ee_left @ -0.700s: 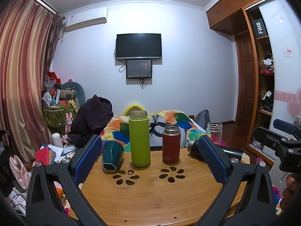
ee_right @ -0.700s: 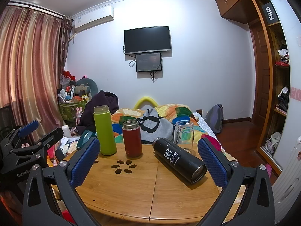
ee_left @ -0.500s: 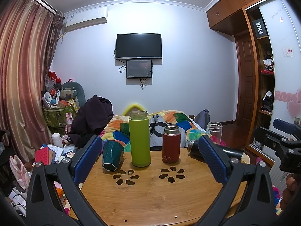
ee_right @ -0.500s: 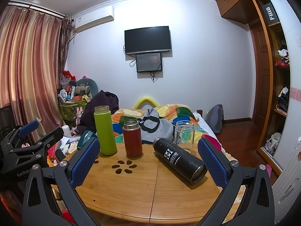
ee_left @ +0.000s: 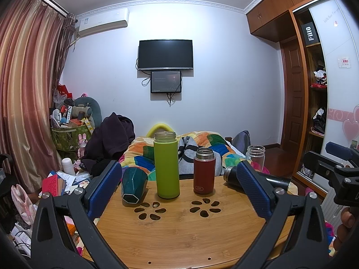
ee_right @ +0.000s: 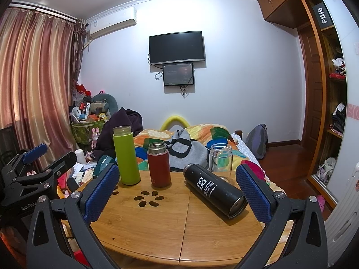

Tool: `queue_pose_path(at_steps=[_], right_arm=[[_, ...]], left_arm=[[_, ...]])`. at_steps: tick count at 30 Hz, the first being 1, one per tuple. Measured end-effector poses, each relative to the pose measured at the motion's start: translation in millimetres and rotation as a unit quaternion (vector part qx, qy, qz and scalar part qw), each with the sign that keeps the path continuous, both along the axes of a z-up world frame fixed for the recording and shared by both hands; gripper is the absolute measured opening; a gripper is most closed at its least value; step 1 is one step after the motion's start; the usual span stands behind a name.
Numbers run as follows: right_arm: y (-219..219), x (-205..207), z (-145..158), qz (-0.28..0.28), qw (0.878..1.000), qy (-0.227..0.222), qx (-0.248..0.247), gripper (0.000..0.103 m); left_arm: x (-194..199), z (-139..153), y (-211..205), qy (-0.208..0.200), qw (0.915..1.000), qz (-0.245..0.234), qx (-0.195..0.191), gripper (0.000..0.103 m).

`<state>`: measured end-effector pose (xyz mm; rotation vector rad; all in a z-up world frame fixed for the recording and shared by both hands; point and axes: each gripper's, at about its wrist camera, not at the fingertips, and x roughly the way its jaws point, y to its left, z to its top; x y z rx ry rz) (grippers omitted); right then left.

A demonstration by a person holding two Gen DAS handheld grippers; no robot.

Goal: Flip cup upside down
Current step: 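Move the right gripper toward the black bottle lying on the table, then grasp the black bottle with the right gripper and lift it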

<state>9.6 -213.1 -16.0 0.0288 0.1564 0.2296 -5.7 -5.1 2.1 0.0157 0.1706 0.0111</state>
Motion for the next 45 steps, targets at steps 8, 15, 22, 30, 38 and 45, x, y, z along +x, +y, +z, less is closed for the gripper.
queue_pose_path(at_steps=[8, 15, 22, 30, 38, 45], right_arm=[[2.0, -1.6, -1.2, 0.002, 1.0, 0.001, -0.001, 0.103], [-3.2, 9.1, -7.8, 0.009, 1.0, 0.015, -0.002, 0.103], [-34.1, 81.4, -37.7, -0.013, 0.995, 0.092, -0.047, 0.103], [-80.9, 173.2, -79.1, 0.003, 0.973, 0.223, -0.065, 0.103], [-77.8, 186.9, -93.4, 0.089, 0.957, 0.274, -0.044, 0.074], [-64.7, 165.2, -93.8, 0.104, 0.959, 0.262, -0.044, 0.062]], left_arm=[[0.1, -0.9, 0.5, 0.001, 1.0, 0.0, 0.0, 0.103], [8.9, -6.6, 0.8, 0.014, 0.9999, 0.002, 0.0, 0.103], [22.9, -14.7, 4.9, 0.04, 0.9992, 0.003, -0.004, 0.103], [42.5, -30.1, -1.4, 0.078, 0.9969, -0.004, 0.006, 0.103], [51.7, -40.6, -8.3, 0.105, 0.9943, -0.017, 0.009, 0.103], [53.9, -47.8, -14.3, 0.118, 0.9925, -0.025, 0.014, 0.103]])
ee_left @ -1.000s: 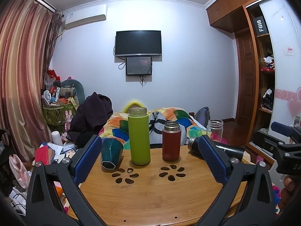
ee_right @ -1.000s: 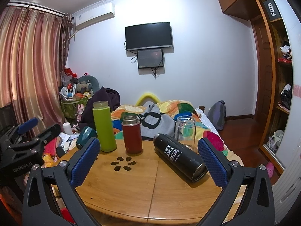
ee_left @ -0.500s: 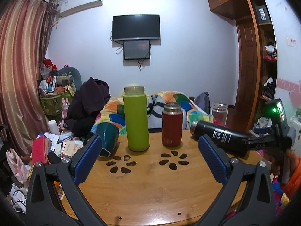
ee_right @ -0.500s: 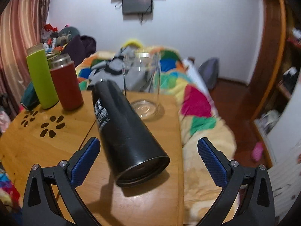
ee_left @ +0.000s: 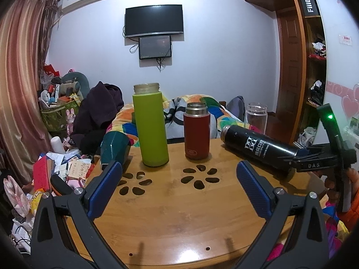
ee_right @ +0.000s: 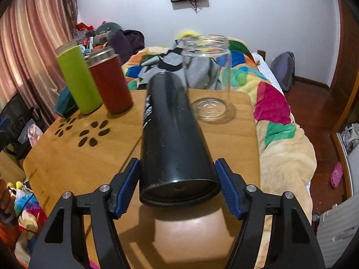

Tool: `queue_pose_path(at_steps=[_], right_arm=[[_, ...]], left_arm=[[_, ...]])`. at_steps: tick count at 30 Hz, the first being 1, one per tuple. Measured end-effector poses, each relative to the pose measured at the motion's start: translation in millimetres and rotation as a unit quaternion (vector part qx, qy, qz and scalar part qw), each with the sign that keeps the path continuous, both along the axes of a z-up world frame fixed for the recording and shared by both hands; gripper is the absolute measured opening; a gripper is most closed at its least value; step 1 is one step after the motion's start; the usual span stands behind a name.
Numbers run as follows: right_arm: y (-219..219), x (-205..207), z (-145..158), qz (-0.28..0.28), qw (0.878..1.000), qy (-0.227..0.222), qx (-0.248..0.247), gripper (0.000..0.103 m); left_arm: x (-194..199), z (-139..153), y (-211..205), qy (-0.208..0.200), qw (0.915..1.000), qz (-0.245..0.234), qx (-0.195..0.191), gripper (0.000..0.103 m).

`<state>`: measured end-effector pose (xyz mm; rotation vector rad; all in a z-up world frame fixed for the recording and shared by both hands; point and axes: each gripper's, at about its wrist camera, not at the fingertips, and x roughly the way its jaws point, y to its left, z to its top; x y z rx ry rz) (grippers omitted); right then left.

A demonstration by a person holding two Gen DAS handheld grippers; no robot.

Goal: Flip cup upside down
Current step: 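Grasp the black bottle with the right gripper and lift it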

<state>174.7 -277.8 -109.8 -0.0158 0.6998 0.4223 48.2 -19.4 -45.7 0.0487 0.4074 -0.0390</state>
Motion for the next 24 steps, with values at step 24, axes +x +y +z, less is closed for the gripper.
queue_pose_path(at_steps=[24], right_arm=[[77.0, -134.9, 42.4, 0.059, 0.994, -0.088, -0.024, 0.061]], left_arm=[[-12.5, -63.6, -22.9, 0.037, 0.9975, -0.035, 0.049, 0.103]])
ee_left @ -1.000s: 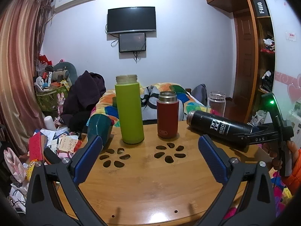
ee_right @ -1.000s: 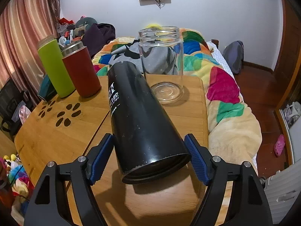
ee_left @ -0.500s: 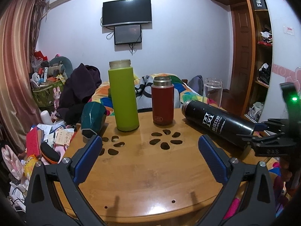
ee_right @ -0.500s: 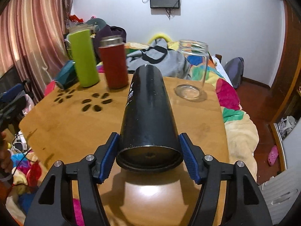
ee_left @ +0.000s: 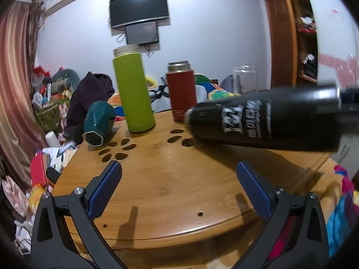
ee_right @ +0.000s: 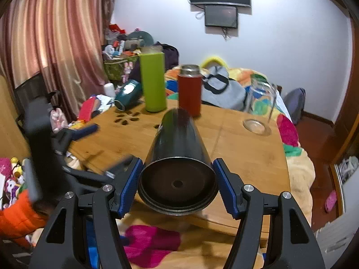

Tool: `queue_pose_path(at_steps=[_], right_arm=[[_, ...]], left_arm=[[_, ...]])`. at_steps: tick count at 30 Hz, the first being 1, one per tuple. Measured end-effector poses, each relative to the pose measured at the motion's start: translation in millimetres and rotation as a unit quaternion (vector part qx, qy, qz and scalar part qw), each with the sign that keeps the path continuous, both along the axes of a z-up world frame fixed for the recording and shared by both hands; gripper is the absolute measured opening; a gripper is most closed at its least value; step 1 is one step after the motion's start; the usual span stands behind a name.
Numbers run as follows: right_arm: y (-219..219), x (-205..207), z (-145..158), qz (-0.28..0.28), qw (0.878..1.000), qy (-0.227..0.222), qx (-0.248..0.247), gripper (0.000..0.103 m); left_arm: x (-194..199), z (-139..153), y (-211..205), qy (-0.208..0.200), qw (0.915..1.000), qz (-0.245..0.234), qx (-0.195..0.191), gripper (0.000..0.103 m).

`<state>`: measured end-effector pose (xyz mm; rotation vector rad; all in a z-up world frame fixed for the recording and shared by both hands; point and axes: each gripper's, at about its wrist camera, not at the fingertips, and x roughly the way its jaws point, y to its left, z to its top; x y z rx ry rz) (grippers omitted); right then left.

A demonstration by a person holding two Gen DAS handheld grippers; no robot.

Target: Flip cup upside down

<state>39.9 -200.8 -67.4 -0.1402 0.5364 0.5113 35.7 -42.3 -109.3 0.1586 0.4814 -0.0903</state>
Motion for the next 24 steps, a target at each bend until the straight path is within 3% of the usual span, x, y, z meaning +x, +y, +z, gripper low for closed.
queue_pose_path(at_steps=[8, 16, 24], right_arm=[[23.3, -23.2, 10.0, 0.035, 0.999, -0.016, -0.027, 0.061], [29.1, -30.8, 15.3, 0.062, 0.997, -0.015, -0.047, 0.061], [15.9, -28.8, 13.4, 0.074, 0.996, 0.018, -0.054, 0.063]], left_arm=[[-15.0, -7.7, -23.6, -0.059, 0.9964, -0.051, 0.033, 0.103], [-20.5, -3.9, -30.4, -0.1, 0.9909, -0.089, 0.015, 0.103], [-23.2, -2.7, -46.7, -0.12, 0.9848, -0.123, 0.029, 0.103]])
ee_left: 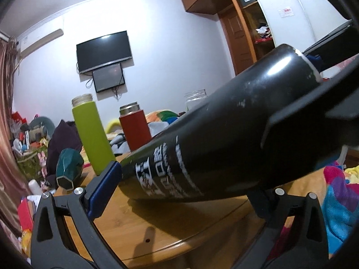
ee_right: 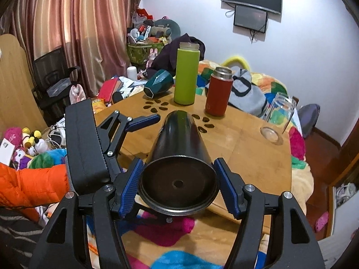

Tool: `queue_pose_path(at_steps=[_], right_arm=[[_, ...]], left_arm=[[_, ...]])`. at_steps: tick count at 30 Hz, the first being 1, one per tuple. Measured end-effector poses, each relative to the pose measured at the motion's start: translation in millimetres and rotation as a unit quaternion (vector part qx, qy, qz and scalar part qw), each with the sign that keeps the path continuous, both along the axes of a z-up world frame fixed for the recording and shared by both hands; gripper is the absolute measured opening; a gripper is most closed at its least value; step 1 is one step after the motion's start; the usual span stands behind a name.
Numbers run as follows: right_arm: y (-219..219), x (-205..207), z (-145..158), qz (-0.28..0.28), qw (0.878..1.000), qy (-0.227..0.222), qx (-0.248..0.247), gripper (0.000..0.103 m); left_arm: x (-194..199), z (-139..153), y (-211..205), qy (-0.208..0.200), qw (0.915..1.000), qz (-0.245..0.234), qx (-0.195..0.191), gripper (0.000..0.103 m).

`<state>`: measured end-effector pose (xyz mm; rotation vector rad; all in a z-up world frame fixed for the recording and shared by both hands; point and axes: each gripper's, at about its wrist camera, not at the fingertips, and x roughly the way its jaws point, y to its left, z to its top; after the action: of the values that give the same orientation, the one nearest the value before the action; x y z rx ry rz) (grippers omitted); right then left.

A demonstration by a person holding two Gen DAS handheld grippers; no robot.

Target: Flip cup upside down

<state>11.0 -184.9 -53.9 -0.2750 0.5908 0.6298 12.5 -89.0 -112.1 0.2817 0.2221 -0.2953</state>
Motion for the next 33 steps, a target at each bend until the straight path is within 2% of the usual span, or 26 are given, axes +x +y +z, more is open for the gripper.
queue_pose_path(at_steps=[5, 13, 19, 21, 25, 30, 33], right_arm=[[-7.6, 0.0, -5.6, 0.014, 1.0, 0.026, 0.003, 0.063], [-17.3, -12.8, -5.4, 0.034, 0.999, 0.021, -0.011, 0.063], [-31.8, -23.8, 4.9, 0.032, 0.999, 0.006, 0.0, 0.071], [-36.3, -23.3, 6.7, 0.02, 1.0, 0.004, 0.002, 0.071], [-43.0, -19.9, 10.7, 0.002, 1.0, -0.004, 0.016, 0.071], [-42.0, -13.6, 13.3, -0.017, 1.0, -0.016, 0.016, 0.071], [-41.3, -9.9, 13.2, -0.024, 0.999, -0.023, 0.017, 0.071]], left_arm=[[-3.5, -0.5, -7.1, -0.015, 0.9998, -0.013, 0.008, 0.103], [-11.8, -1.2, -14.5, -0.04, 0.9988, -0.017, 0.025, 0.103], [-10.3, 1.9, -10.1, -0.035, 0.9993, 0.0, 0.016, 0.103], [-13.5, 4.7, -9.0, -0.043, 0.999, 0.004, 0.014, 0.099], [-22.7, 16.6, -6.1, -0.065, 0.9977, 0.014, 0.015, 0.085], [-23.7, 33.4, 5.1, -0.053, 0.9984, 0.016, 0.0, 0.074], [-20.5, 46.9, 13.5, -0.031, 0.9993, 0.012, -0.017, 0.07]])
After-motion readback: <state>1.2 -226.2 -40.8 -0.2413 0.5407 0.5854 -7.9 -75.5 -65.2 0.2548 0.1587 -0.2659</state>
